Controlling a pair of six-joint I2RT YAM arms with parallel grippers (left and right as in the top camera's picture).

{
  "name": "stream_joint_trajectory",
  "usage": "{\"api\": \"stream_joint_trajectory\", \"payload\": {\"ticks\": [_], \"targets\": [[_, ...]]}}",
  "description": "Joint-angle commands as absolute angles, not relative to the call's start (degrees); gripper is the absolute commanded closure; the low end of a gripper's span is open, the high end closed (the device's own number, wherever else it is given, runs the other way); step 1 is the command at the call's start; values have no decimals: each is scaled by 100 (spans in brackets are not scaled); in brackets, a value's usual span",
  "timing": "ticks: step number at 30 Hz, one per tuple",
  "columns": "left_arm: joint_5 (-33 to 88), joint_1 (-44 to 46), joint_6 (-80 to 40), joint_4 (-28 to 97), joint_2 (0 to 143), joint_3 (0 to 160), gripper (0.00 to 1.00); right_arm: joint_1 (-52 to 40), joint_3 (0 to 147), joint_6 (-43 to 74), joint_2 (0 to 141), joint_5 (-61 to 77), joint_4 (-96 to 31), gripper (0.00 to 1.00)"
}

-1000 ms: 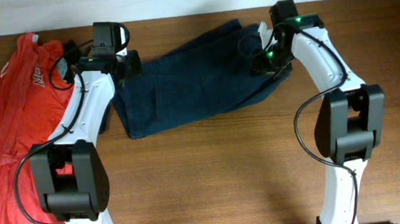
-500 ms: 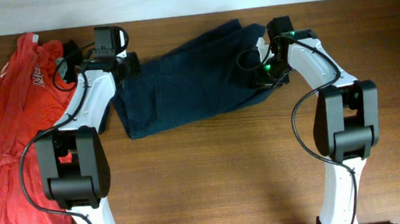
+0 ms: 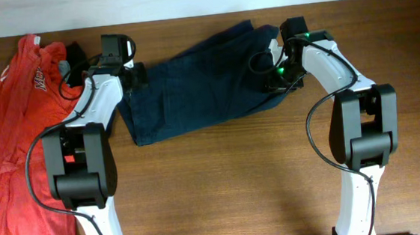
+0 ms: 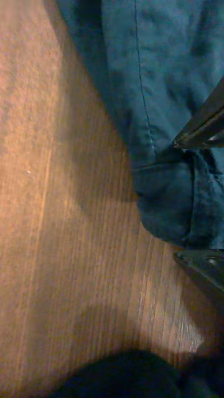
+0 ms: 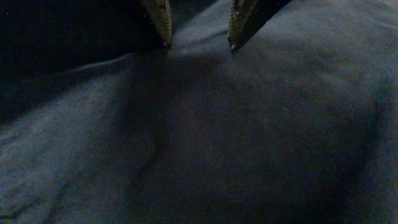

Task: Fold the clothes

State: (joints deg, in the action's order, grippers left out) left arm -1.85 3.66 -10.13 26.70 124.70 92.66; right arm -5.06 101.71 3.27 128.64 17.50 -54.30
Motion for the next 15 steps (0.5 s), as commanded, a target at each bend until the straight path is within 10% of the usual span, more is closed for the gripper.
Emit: {"api": "stream_joint_trajectory", "payload": {"ticks": [1, 6, 15], "targets": [[-99, 351, -982, 2613, 12610, 9268, 48, -528, 10114, 366, 12875, 1802, -5419, 65], [-1, 353, -982, 2530, 12610, 9268, 56, -528, 10114, 364, 12875, 1802, -5419, 65], [67, 349, -980, 2727, 12610, 9268, 100, -528, 10114, 364, 12875, 1800, -5426, 65]]}}
